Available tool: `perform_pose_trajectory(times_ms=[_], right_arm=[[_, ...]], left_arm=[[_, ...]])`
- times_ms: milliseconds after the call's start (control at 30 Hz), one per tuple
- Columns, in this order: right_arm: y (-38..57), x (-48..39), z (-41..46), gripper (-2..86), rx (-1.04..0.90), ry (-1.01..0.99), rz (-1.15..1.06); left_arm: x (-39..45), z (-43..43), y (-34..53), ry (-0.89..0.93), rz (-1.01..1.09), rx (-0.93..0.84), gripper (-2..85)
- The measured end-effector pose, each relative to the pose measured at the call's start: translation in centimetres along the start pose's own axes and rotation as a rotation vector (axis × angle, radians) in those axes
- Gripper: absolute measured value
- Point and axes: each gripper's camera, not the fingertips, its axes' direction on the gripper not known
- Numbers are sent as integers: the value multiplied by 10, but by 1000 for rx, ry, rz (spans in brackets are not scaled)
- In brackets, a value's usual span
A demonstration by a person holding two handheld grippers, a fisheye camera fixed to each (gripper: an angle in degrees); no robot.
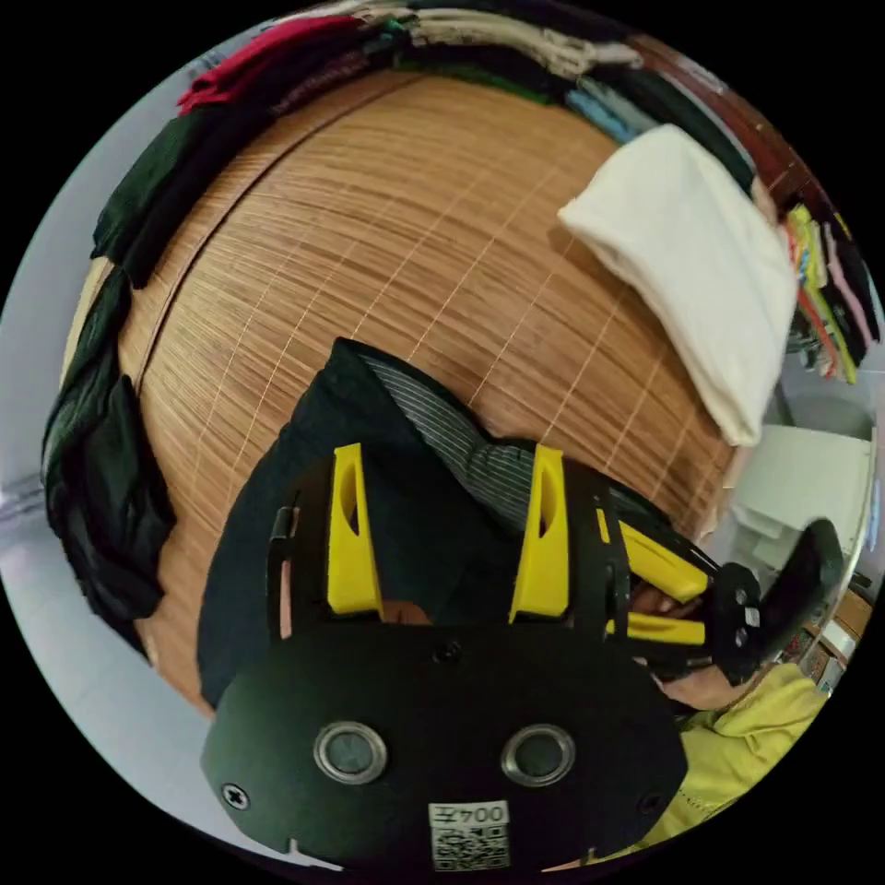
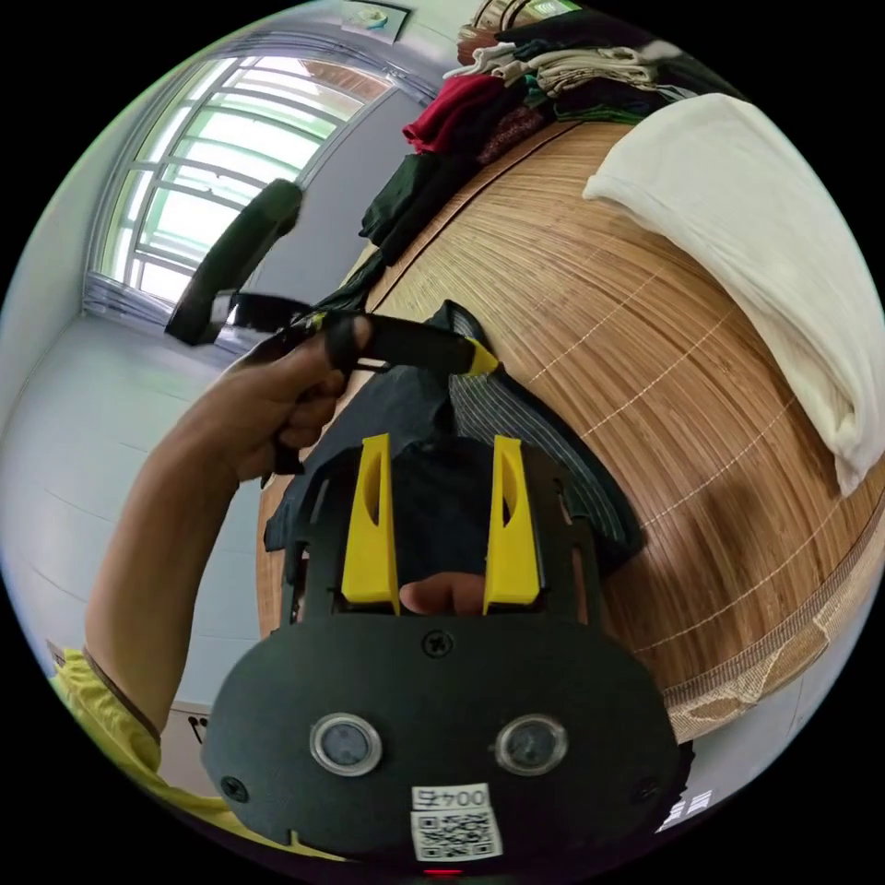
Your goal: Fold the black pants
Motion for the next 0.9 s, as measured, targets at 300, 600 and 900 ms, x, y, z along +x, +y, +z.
perform_pose_trajectory(times_ms=[300,600,900], right_arm=[[-13,-17,0,149,-39,-36,-32],[-15,-63,2,139,-45,60,-118],[-21,-99,21,125,-133,193,-132]], left_arm=[[-34,34,30,97,-131,37,166],[-113,50,148,393,-310,353,73],[-137,84,212,634,-423,626,178]])
